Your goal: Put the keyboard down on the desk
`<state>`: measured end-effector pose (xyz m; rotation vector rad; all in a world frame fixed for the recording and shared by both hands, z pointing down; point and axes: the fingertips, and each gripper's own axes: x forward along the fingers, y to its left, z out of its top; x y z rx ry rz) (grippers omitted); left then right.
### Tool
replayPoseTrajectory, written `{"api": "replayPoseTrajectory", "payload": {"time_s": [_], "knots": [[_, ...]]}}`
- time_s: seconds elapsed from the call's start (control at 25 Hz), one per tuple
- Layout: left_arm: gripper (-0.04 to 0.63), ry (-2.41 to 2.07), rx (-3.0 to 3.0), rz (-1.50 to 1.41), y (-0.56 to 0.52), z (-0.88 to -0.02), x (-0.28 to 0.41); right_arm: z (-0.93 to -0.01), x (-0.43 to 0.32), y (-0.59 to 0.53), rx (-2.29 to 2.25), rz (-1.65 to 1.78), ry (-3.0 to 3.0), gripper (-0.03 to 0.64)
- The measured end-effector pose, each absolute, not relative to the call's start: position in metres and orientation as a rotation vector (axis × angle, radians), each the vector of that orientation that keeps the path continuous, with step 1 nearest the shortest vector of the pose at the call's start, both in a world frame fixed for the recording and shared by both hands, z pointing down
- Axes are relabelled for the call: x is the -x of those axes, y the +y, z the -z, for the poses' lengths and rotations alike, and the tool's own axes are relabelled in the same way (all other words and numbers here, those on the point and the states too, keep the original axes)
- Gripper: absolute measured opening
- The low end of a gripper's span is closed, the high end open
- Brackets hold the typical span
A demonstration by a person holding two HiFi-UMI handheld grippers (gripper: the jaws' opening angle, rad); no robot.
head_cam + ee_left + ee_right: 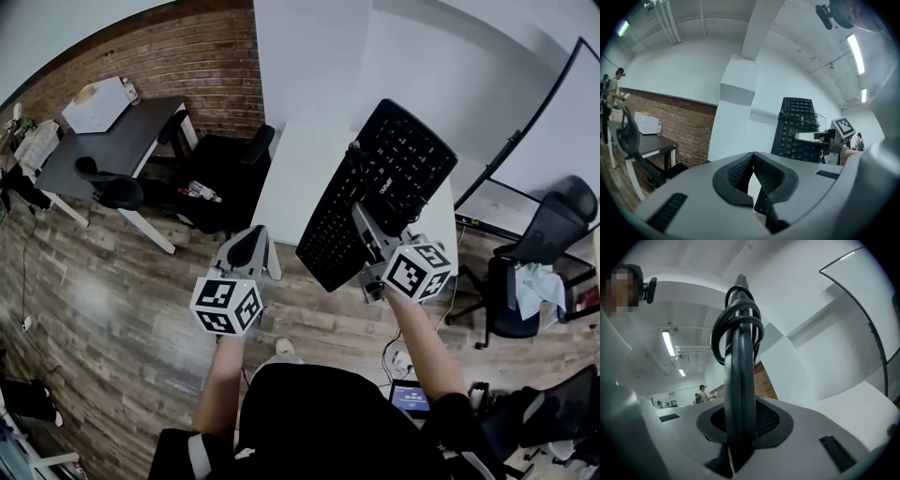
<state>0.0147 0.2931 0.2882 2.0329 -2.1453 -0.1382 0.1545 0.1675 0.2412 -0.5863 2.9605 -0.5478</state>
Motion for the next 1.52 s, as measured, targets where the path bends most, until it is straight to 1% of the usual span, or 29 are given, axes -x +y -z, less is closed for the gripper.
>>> {"api": "replayPoseTrajectory", "payload": {"time_s": [0.12,0.48,0.96,1.32,1.52], "knots": [[0.014,-2.143,-2.042,0.130,0.286,-0.285,0.017,-0.238,-0.122,0.160,0.592,0.554,2.953,0.097],[0.014,-2.139,-2.078,0.120,0.284,-0.285,0.021,-0.239,-0.121,0.158,0.611,0.549,2.921,0.097],[0.014,-2.127,-2.105,0.204,0.275,-0.288,0.029,-0.244,-0.122,0.153,0.686,0.543,2.926,0.097],[0.014,-2.087,-2.078,0.169,0.223,-0.311,0.090,-0.265,-0.058,0.099,0.703,0.607,2.930,0.097],[0.014,-2.109,-2.084,0.125,0.184,-0.308,0.104,-0.268,-0.041,0.060,0.700,0.644,2.918,0.097]]}}
